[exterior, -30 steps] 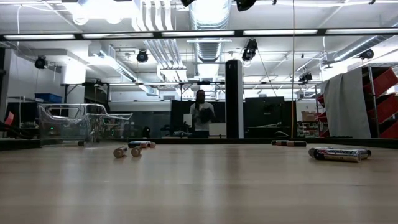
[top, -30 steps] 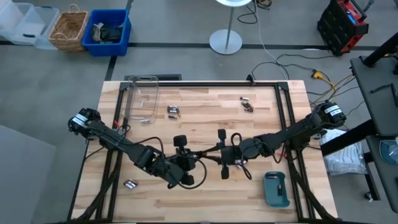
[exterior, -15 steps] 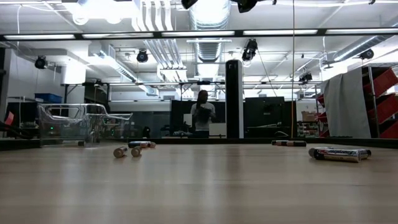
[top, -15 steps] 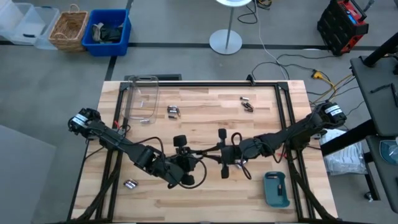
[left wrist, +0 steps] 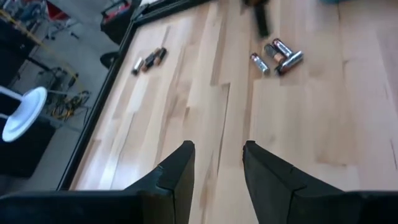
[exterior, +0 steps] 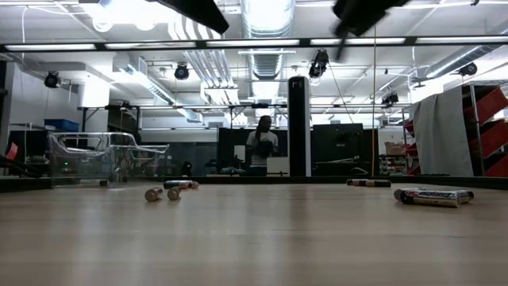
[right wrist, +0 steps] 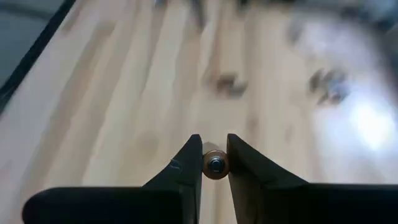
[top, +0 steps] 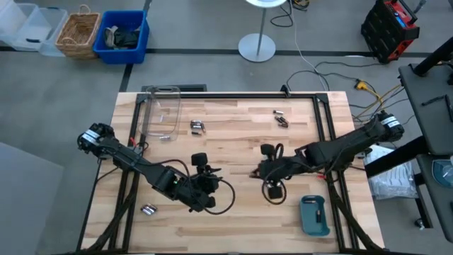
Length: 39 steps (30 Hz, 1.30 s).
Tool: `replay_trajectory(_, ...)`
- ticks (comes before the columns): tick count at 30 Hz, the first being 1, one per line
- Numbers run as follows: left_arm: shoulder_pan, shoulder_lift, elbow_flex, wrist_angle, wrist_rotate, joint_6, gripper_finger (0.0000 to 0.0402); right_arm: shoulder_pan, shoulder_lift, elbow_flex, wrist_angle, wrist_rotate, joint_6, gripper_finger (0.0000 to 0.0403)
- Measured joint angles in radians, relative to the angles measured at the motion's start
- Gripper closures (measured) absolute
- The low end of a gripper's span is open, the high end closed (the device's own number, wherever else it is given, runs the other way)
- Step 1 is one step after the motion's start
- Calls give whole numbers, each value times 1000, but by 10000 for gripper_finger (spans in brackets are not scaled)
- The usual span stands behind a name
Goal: Sort batteries
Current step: Put the copper and black battery into the blue bin
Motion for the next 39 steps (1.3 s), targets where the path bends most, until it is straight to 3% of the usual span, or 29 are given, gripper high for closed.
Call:
replay_trajectory(8,0,0,0,-20,-19,-11,284,41,-11,33,-389,-395,212,359)
replay_trajectory(10,0,0,0,-20,-24,-11,284,69,-11,17,-462,-444,294,359)
replay_trajectory(23,0,0,0,-24,-25,-11,284,349,-13,-136,-512,-457,806,359)
replay_trajectory(26,0,0,0,-24,-25,-11,284,394,-13,-156,-495,-434,920,340)
replay_trajectory(32,1,0,-1,-24,-25,-11,284,425,-13,-170,-491,-396,970,289)
replay_trajectory(39,1,0,-2,-19,-25,-11,284,423,-13,-164,-484,-376,963,278)
